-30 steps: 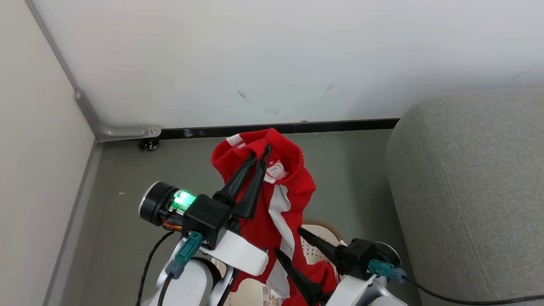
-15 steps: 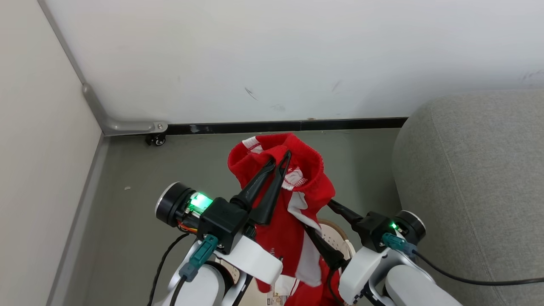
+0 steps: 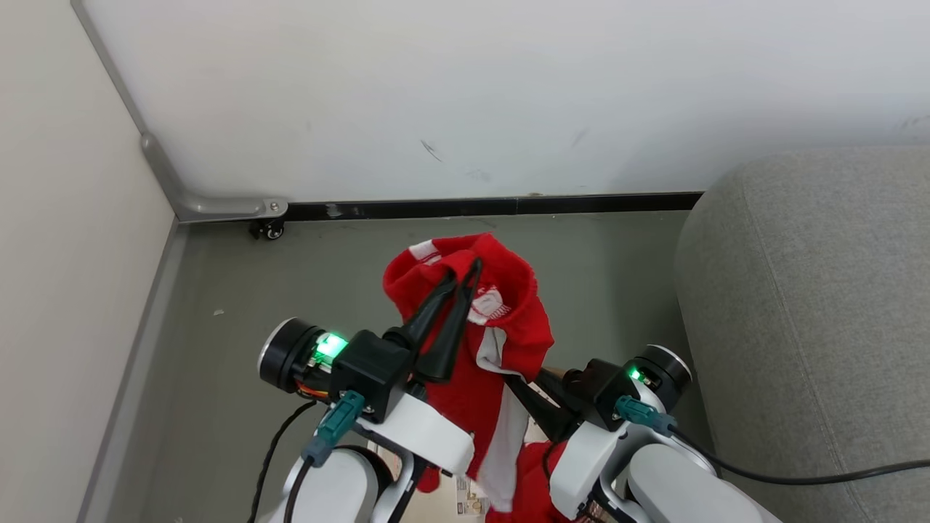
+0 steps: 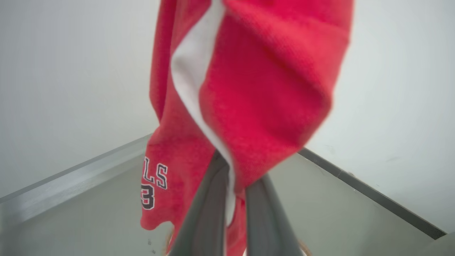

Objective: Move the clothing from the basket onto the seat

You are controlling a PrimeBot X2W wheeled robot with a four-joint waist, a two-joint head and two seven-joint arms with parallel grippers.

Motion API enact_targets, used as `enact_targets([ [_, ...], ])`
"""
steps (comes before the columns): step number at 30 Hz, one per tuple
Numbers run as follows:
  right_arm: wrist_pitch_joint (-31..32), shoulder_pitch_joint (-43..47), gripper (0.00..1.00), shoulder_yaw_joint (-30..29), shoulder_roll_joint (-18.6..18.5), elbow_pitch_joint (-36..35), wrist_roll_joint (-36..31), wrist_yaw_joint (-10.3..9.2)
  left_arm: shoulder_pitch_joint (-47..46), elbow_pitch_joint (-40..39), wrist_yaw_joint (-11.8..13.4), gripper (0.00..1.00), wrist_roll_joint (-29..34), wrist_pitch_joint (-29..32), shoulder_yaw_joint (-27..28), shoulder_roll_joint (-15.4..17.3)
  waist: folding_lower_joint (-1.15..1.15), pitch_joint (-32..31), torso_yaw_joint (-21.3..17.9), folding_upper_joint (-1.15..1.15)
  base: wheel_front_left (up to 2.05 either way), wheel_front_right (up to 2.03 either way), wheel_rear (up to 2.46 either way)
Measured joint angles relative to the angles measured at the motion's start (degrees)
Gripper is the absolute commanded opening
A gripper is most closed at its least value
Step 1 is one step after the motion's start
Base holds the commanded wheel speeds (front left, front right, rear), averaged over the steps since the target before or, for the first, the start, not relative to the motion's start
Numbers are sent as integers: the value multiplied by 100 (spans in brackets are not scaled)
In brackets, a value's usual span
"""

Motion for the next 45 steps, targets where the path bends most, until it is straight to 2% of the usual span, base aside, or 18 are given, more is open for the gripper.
enact_targets([
  [13, -52, 197, 0, -162, -192, -255, 502, 0, 25, 745, 183, 0, -192, -2, 472, 94, 0, 70, -262, 0, 0, 0, 0],
  [19, -52, 281, 0, -625, -246, -771, 857, 0, 125, 973, 192, 0, -292, -54, 544, 108, 0, 89, -384, 0, 0, 0, 0],
  [20, -52, 272, 0, -765, -245, -905, 921, 0, 141, 991, 192, 26, -330, -62, 549, 103, 0, 92, -402, 0, 0, 0, 0],
  [21, -53, 266, 0, -893, -246, -1025, 979, 0, 144, 1014, 192, 59, -350, -83, 556, 101, 0, 95, -420, 0, 0, 0, 0],
  [22, -54, 260, 0, -1010, -248, -1115, 1043, 0, 144, 1032, 192, 99, -350, -110, 560, 99, 0, 97, -437, 0, 0, 0, 0],
  [33, -59, 302, 0, -1595, -649, -1390, 1090, -1, 215, 1210, 201, 100, -550, -264, 795, 98, 0, 78, -558, 0, 0, 0, 0],
  [45, -59, 974, 0, -2319, -907, -1658, 1054, -1, 285, 1209, 324, 100, -587, -511, 1090, 222, 0, 16, -796, 0, 0, 0, 0],
])
